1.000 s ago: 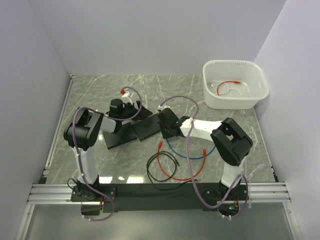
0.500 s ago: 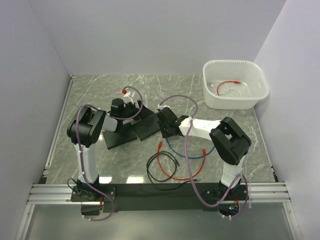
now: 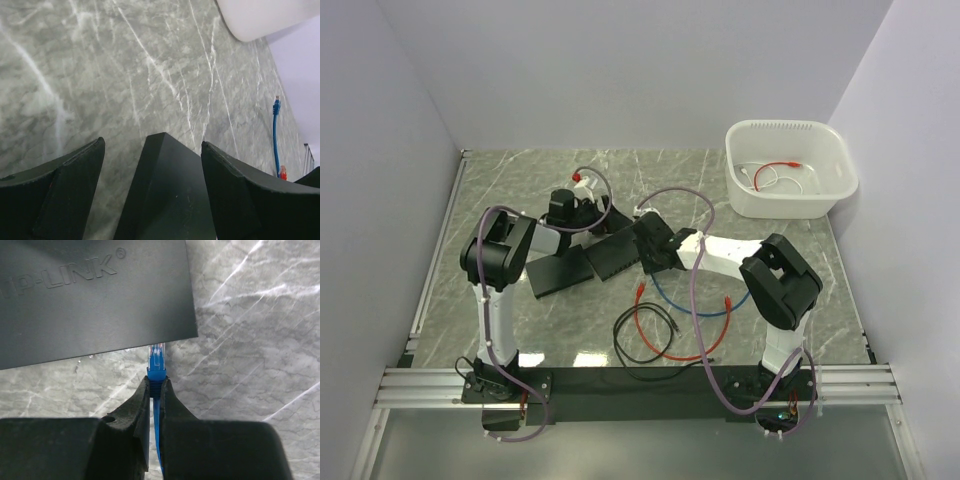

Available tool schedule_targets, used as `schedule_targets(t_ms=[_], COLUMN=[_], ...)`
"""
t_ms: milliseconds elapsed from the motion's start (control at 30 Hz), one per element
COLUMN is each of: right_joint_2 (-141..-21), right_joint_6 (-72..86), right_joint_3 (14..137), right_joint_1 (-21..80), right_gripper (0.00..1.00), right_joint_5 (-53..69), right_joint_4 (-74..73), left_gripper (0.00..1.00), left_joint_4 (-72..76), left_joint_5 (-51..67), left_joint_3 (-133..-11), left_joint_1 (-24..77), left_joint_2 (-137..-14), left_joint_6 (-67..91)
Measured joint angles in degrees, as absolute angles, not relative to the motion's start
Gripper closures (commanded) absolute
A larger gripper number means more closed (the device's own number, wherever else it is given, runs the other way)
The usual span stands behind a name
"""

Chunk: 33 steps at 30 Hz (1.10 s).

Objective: Insert the plug into the switch port

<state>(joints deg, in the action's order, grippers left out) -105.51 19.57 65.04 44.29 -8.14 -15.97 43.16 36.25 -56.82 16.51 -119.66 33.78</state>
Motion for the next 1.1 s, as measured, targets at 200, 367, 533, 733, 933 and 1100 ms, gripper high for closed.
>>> schedule_targets(t_ms=[200,367,533,733,933,1100], right_joint_2=[-105.51,-105.56,-105.62,-105.82,-106.21,-106.21], right_joint_6=[19.35,19.18,19.00,18.87,18.39,17.87], right_joint_3=[65.67,65.69,65.69,65.69,66.08,66.13], right_joint_1=[44.40,44.53,44.53,44.62,44.66,44.77], right_gripper=[1.00,1.00,1.00,1.00,1.00,1.00], right_joint_5=[-8.49,-8.54,-8.56,-8.82,-9.47,-9.78], right_joint_4=[-16.56,-16.71,-16.69,-16.49,-16.32,-16.29], left_gripper=[0.18,0.22,0.31,0.43,0.45,0.47], left_joint_4=[41.08,40.99,40.73,40.73,41.32,42.11], left_joint_5=[36.16,36.18,36.21,36.60,37.89,38.35], left_joint_3=[-58.26,-58.26,-58.26,-58.02,-57.36,-56.99], left_joint_1=[18.52,19.25,19.22,19.22,19.22,19.22], left_joint_2=[-119.96,-120.07,-120.22,-120.64,-120.64,-120.75], left_joint_6=[32.01,31.07,30.59,30.26,29.45,28.49])
